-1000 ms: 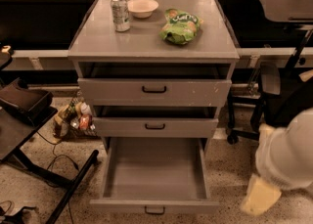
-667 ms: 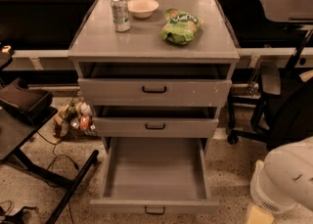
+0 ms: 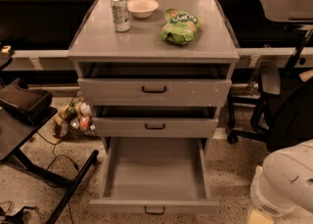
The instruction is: Close bottom drawer
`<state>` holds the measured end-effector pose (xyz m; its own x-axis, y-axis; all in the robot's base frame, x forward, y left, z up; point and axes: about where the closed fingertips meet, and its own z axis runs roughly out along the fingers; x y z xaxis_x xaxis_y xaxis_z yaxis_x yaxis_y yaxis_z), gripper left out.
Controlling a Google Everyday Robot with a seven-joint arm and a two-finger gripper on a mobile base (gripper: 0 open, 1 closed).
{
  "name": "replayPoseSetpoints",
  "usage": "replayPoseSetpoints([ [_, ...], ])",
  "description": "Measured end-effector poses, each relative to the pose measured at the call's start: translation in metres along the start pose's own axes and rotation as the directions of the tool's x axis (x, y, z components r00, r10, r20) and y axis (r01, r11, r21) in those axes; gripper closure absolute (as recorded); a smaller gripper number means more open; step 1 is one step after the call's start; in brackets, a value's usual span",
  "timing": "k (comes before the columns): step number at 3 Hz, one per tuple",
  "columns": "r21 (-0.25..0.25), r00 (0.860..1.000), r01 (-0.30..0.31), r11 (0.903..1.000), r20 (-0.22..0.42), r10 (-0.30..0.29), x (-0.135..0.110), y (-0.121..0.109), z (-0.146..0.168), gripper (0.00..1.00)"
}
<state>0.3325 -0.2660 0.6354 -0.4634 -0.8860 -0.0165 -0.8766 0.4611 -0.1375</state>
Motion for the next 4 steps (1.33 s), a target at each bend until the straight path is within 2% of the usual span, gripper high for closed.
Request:
replayPoseSetpoints([
  [1, -0.002, 1.000, 0.012, 0.9999, -0.009, -0.012, -0.006, -0.009, 0.018, 0.00],
  [2, -0.011, 0.999, 0.026, 0.9996, -0.022, -0.026, -0.017, -0.018, 0.079, 0.19],
  [3, -0.030, 1.000, 0.028, 0.9992, -0.013, -0.028, -0.034, -0.017, 0.159, 0.42],
  [4, -0.030, 1.000, 0.013, 0.9995, 0.011, -0.013, -0.048, -0.024, 0.226, 0.66],
])
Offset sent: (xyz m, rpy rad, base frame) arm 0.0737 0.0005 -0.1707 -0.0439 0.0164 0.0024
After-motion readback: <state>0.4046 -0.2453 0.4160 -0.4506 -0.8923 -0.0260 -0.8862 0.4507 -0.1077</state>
